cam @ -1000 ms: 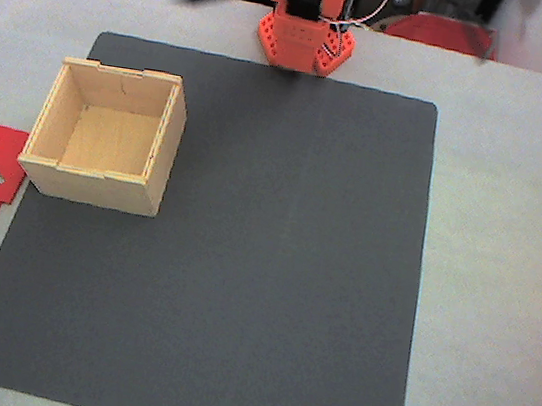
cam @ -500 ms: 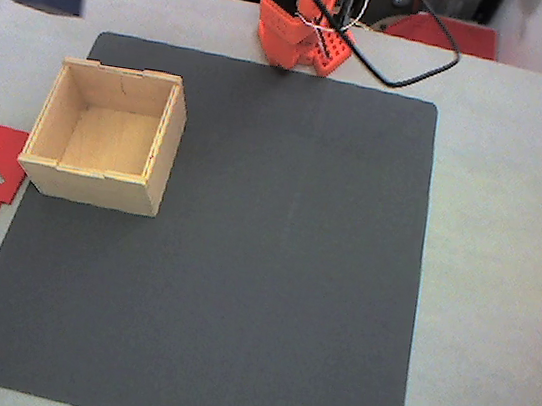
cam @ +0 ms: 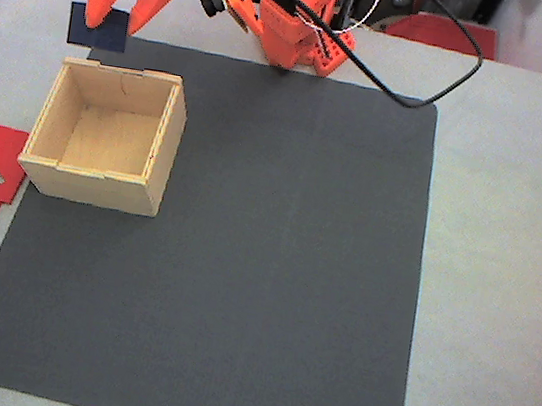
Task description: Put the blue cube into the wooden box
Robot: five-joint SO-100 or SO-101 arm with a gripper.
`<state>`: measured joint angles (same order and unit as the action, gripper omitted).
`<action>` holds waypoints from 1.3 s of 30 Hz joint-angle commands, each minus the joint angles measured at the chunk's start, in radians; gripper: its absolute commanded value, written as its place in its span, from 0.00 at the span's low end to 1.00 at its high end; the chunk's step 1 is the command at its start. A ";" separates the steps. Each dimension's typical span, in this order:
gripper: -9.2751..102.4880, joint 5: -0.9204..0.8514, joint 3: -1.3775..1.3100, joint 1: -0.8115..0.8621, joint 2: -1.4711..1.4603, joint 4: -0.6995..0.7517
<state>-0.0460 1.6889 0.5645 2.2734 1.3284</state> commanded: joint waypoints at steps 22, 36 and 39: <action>0.08 -0.054 0.675 0.132 0.218 -0.485; 0.08 -0.064 0.917 0.124 0.199 -0.736; 0.08 -0.067 0.943 0.117 0.196 -0.779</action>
<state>-0.1058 2.6308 0.6934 2.4682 0.5890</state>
